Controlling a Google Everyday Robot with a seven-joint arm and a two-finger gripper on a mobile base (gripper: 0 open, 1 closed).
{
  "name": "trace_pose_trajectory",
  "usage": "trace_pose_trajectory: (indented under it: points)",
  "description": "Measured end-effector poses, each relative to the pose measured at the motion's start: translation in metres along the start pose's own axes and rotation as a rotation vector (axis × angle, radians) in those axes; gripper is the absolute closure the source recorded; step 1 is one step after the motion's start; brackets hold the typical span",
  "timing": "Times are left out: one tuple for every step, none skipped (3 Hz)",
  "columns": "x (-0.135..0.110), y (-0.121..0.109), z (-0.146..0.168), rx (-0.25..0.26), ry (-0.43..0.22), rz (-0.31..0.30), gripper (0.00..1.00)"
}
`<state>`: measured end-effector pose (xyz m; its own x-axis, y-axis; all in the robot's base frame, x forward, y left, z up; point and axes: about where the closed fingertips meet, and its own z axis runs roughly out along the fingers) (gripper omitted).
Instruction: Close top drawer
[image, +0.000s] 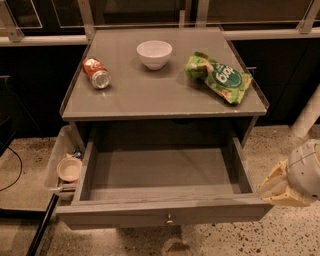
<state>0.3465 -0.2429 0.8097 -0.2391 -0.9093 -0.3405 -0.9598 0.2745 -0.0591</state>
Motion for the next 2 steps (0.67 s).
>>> trace_pose_trajectory:
  points:
    - [0.005, 0.004, 0.020, 0.002, -0.068, 0.032, 1.00]
    - [0.007, 0.009, 0.061, -0.010, -0.171, 0.077, 1.00]
